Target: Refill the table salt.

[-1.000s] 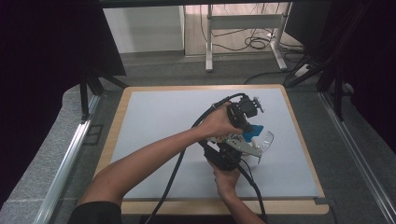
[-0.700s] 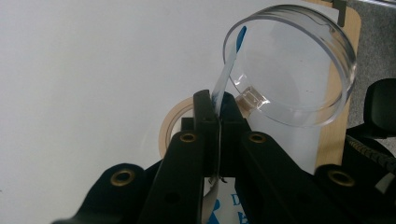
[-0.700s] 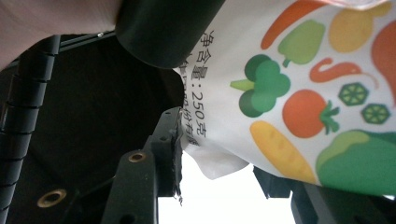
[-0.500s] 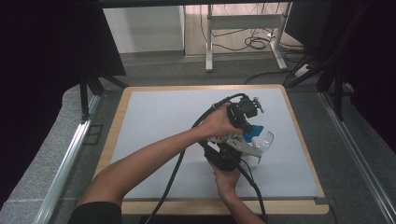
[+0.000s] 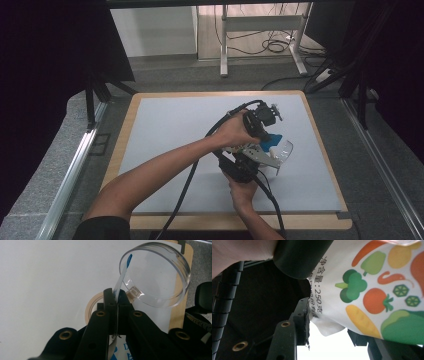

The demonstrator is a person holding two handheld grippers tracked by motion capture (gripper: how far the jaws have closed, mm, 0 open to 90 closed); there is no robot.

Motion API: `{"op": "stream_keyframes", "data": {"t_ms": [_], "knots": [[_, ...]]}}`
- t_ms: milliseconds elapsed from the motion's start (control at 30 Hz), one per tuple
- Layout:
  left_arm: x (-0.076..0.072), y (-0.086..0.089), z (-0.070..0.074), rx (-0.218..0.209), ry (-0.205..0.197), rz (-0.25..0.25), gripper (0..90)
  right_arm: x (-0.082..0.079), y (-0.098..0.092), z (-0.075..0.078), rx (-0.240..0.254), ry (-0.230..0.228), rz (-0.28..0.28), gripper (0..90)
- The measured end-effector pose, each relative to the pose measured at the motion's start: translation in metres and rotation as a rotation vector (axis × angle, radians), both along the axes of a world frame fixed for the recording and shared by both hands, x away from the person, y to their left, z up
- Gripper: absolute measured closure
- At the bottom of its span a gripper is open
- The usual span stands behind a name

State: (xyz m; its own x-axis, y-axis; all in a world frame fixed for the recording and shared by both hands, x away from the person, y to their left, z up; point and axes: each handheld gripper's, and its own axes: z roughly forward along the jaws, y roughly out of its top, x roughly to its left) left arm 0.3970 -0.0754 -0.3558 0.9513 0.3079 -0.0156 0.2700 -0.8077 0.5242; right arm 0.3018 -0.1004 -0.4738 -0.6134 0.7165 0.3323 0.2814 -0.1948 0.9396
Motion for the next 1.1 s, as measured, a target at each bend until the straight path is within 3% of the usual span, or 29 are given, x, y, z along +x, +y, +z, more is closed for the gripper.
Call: {"op": "stream_keyframes", "data": {"t_ms": [1100], "knots": [[0.0038,0.003,-0.0006,-0.001,0.012,0.002,90.0,0.002,0.0023,0.0006,-0.012,0.002,0.006,57.8]]}}
